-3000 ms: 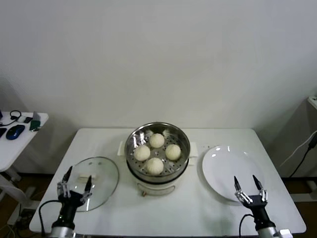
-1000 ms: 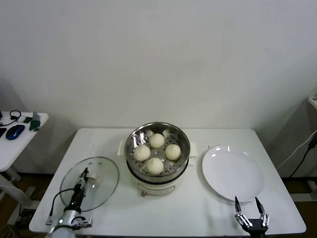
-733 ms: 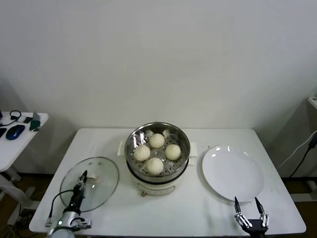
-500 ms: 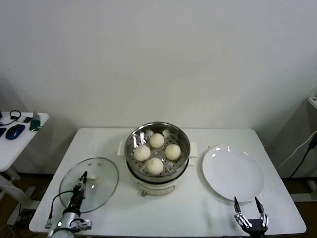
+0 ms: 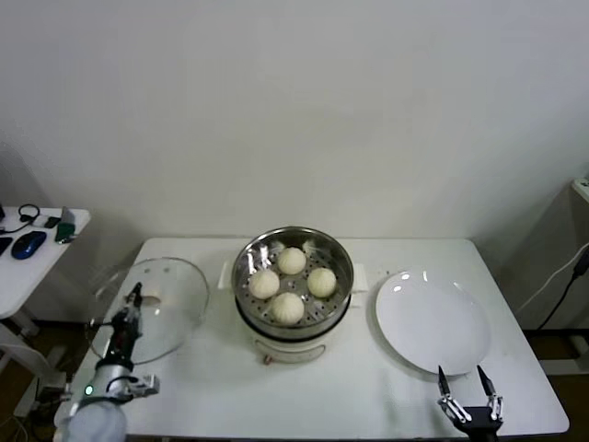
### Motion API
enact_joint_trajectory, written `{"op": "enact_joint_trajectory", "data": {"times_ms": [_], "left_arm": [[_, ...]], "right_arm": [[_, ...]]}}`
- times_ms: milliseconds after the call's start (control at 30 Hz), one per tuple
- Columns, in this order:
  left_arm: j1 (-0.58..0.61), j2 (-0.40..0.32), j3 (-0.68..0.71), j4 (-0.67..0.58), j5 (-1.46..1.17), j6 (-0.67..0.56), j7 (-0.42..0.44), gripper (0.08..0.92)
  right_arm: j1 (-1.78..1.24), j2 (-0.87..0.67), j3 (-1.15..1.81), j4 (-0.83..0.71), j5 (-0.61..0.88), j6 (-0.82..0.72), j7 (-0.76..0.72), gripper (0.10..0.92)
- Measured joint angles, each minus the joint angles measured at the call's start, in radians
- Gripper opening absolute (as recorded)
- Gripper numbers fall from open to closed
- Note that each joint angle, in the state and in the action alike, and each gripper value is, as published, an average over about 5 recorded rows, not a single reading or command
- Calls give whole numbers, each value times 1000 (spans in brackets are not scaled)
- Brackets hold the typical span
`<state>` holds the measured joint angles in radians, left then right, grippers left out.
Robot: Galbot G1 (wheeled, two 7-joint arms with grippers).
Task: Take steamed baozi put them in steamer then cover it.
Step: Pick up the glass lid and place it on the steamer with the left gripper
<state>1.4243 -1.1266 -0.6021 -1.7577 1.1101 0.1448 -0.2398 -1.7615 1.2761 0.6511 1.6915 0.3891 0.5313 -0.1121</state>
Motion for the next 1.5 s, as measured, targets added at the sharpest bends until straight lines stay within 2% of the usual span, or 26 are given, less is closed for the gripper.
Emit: {"op": "enact_joint_trajectory", "data": {"times_ms": [300,433,567,767,1000,1233,1500], "left_arm": [[-62,134,104,-245,-92,239,164,146],[-130,154,203,-294,-97,342,223,146],[-212,142,314,-315,-70,431,283,146],[-333,72,469,-310,13,518,372,146],[-437,-52,614,-250,127,575,439,146],[-488,-184,709,-165,229,592,460,146],[-496,-301,750,-79,338,592,480,146]], "right_arm": [[-6,10,2,29,-35,-29,23,823],[3,21,-3,35,-49,-37,23,823],[11,26,-5,36,-57,-38,26,823],[24,31,-6,34,-66,-39,27,823],[39,33,-5,21,-70,-42,27,823],[42,26,-2,4,-63,-36,27,823],[46,11,7,-9,-47,-31,29,823]]}}
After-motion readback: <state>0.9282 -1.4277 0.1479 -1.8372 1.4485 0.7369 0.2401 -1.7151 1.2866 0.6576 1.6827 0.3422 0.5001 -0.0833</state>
